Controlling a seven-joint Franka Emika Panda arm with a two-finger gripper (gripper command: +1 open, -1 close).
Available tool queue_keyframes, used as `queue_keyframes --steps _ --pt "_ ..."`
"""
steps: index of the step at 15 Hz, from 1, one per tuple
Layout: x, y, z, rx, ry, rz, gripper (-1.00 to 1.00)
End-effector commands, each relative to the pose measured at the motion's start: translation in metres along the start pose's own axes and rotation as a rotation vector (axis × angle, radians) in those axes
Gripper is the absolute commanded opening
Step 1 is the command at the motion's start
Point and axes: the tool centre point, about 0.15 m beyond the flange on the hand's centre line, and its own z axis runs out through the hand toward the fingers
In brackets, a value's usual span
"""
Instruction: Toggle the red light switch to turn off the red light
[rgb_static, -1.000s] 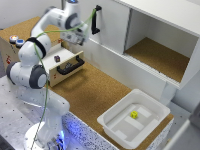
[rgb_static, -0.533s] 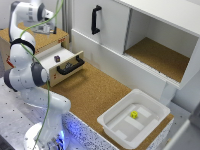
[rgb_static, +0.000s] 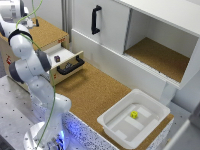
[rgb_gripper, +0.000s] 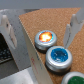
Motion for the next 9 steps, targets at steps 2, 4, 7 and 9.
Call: queue_keyframes --steps 2,4,7,9 --pt "0.081 -0.006 0.03 -0.111 -0.239 0.066 1.0" --pt "0.094 -0.009 0.037 -0.145 -0.242 0.067 1.0" --pt "0.112 -0.01 0.039 -0.145 -0.226 0.052 1.0" --pt "0.12 -0.008 0.037 -0.142 -0.198 0.047 -1.0"
